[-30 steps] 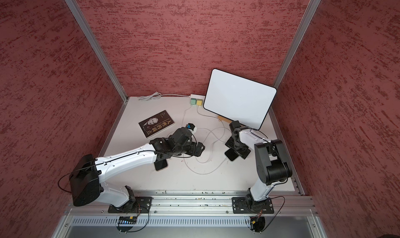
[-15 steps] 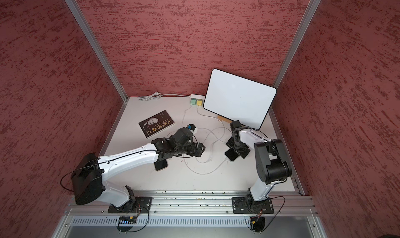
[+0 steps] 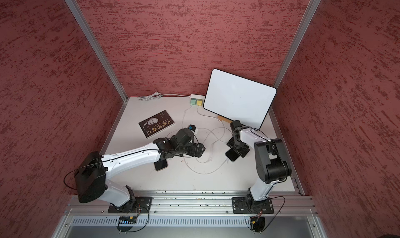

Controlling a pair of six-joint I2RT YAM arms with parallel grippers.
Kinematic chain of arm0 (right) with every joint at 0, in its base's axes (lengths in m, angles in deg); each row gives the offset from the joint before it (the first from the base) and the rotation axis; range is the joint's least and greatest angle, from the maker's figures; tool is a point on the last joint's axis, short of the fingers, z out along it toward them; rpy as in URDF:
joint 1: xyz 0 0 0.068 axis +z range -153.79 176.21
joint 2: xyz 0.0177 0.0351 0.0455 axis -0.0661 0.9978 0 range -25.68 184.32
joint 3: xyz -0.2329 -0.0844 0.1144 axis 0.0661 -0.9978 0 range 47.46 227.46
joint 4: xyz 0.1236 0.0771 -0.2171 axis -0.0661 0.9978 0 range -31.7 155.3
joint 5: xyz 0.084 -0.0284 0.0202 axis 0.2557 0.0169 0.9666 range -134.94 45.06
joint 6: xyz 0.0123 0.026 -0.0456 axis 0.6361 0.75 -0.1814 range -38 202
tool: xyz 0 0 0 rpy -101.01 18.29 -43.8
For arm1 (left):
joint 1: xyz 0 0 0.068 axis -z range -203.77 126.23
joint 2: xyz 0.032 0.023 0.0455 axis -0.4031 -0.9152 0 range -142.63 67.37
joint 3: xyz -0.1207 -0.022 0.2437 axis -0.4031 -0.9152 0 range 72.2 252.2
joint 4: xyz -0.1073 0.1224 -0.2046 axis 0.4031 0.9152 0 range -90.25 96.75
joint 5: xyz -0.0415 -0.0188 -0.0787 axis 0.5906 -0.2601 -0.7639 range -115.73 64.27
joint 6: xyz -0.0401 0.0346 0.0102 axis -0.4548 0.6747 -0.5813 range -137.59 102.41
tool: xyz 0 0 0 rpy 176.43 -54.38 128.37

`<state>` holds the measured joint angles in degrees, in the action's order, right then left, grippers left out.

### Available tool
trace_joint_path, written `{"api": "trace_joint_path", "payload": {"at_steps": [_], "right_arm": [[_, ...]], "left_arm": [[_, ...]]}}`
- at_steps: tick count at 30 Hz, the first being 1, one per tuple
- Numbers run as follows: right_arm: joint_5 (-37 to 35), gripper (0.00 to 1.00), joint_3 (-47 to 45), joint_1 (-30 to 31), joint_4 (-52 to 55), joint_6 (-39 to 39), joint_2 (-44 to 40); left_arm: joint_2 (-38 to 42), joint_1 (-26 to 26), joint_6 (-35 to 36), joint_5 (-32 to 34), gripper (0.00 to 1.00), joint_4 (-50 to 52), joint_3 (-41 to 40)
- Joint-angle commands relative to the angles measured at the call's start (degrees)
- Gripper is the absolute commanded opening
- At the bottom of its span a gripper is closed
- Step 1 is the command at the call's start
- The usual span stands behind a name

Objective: Unplug the charging cable from the phone
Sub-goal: Pick up the phone at the center of the board, then remove the charging cable from the phone.

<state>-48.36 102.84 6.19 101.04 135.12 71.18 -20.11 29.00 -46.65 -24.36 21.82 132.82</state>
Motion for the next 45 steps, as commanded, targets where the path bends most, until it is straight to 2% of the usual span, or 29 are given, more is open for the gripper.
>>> {"api": "trace_joint_path", "payload": {"at_steps": [1,8,16,26,38,45], "right_arm": [[2.2,0.59,-0.9,-0.7,-3.0,0.4,2.1],[2.4,0.45,-0.9,-0.8,-2.7,-0.2,-0.7],[0.7,0.44,1.7,-0.8,1.4,-1.0,-8.9],[-1.9,0.42,5.9,-0.8,6.8,-2.5,-19.1],[-2.6,0.41,8.2,-0.8,9.3,-3.0,-26.5],[-2.4,0.4,8.2,-0.8,9.3,-3.0,-28.2]], "left_arm": [[-1.0,-0.2,-0.2,-0.6,0.97,0.7,2.0],[-2.0,-0.1,-0.2,-1.0,0.96,1.2,3.4],[-4.0,0.0,0.5,-2.1,0.95,2.3,7.3],[-7.9,1.5,2.3,-5.5,0.89,-0.2,11.5],[-16.3,3.6,4.6,-14.3,0.78,-7.6,18.1],[-20.5,4.3,4.5,-19.5,0.68,-10.6,20.6]]}}
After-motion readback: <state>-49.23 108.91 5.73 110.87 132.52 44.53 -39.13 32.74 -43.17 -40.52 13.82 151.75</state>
